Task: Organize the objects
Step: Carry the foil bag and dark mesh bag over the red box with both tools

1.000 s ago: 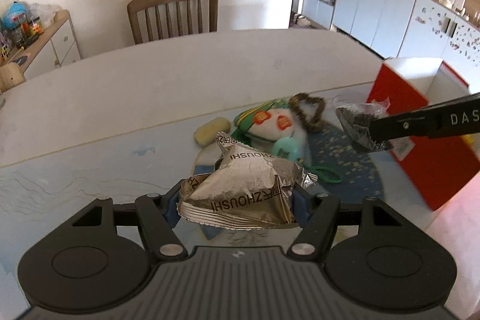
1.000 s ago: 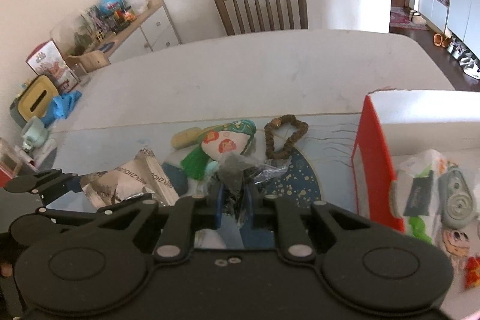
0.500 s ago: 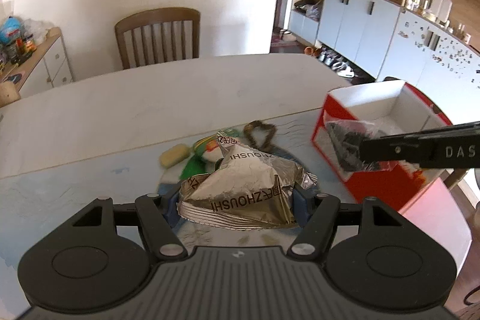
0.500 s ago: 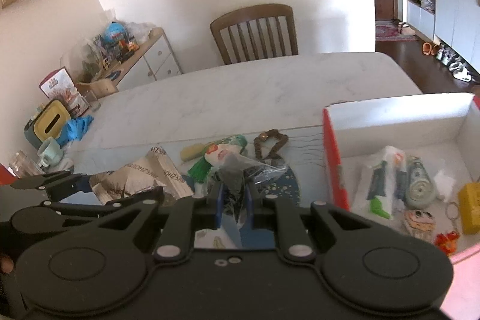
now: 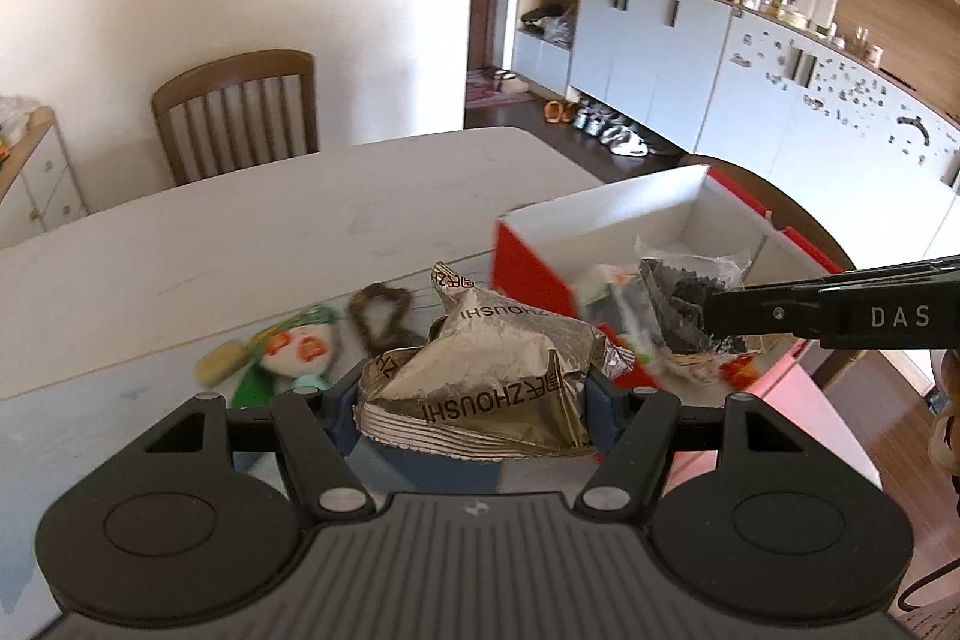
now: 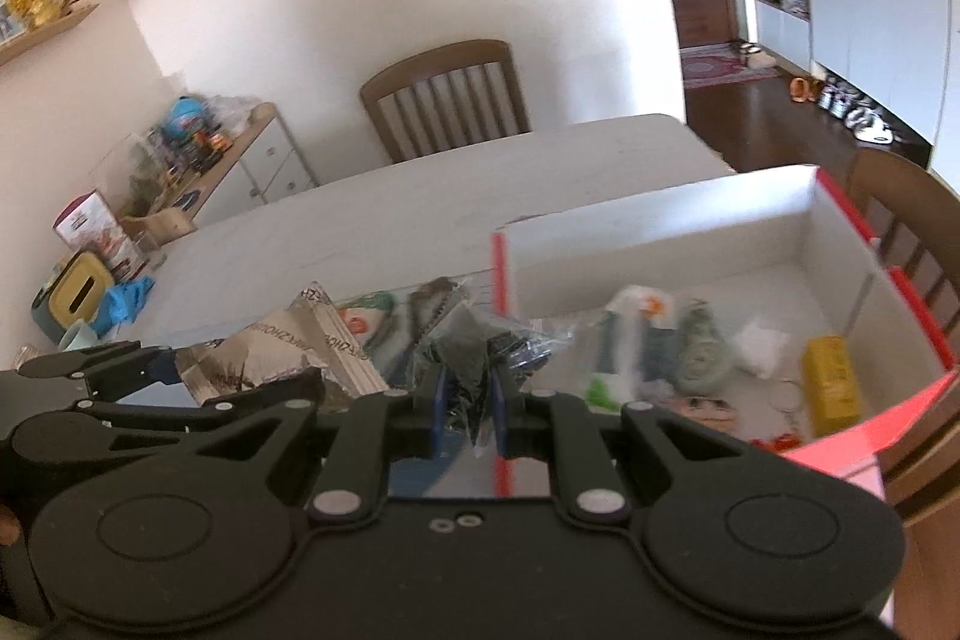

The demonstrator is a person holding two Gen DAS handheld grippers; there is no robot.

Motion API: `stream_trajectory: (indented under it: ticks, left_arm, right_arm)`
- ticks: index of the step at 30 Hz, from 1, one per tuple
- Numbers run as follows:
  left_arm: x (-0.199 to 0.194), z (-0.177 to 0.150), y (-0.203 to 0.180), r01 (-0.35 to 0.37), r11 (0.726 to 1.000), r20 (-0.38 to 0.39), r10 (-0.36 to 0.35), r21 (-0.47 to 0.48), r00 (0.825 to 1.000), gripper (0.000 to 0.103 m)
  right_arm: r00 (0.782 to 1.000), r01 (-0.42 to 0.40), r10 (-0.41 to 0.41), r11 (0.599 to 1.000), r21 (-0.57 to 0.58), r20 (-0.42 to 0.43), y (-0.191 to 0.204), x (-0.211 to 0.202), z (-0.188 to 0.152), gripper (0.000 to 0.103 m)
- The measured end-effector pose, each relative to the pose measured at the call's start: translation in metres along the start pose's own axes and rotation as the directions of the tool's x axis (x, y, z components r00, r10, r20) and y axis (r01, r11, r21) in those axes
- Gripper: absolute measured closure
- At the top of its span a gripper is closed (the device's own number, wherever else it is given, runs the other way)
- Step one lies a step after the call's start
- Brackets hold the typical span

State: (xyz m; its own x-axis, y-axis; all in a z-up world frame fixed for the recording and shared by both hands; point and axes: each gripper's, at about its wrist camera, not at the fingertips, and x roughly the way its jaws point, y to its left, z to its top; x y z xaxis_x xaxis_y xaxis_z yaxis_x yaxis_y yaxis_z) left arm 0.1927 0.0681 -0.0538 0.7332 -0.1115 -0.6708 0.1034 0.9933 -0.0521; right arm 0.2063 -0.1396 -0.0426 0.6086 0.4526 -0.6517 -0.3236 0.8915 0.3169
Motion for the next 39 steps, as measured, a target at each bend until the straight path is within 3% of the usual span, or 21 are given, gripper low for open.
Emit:
stream_trajectory:
  ticks: [20, 33, 39]
  left_arm:
    - [0.072, 0.029, -0.109, 0.052, 0.994, -0.069, -0.045, 0.092, 0.997, 0.034]
    - [0.135, 0.047, -0.142, 0.010, 0.991, -0.113, 0.005, 0.137, 0.994, 0.034]
    - [0.158, 0.053, -0.144, 0.033, 0.989, -0.129, -0.015, 0.143, 0.992, 0.034]
  right_arm:
    - [0.996, 0.085, -0.087, 0.992, 0.091, 0.026, -0.129, -0.029, 0.010, 0.089]
    - [0.991, 0.107, -0.110, 0.993, -0.039, -0.079, -0.146, 0.006, 0.007, 0.089]
    - [0.983, 0.097, -0.110, 0.991, -0.095, -0.146, -0.141, 0.028, 0.004, 0.089]
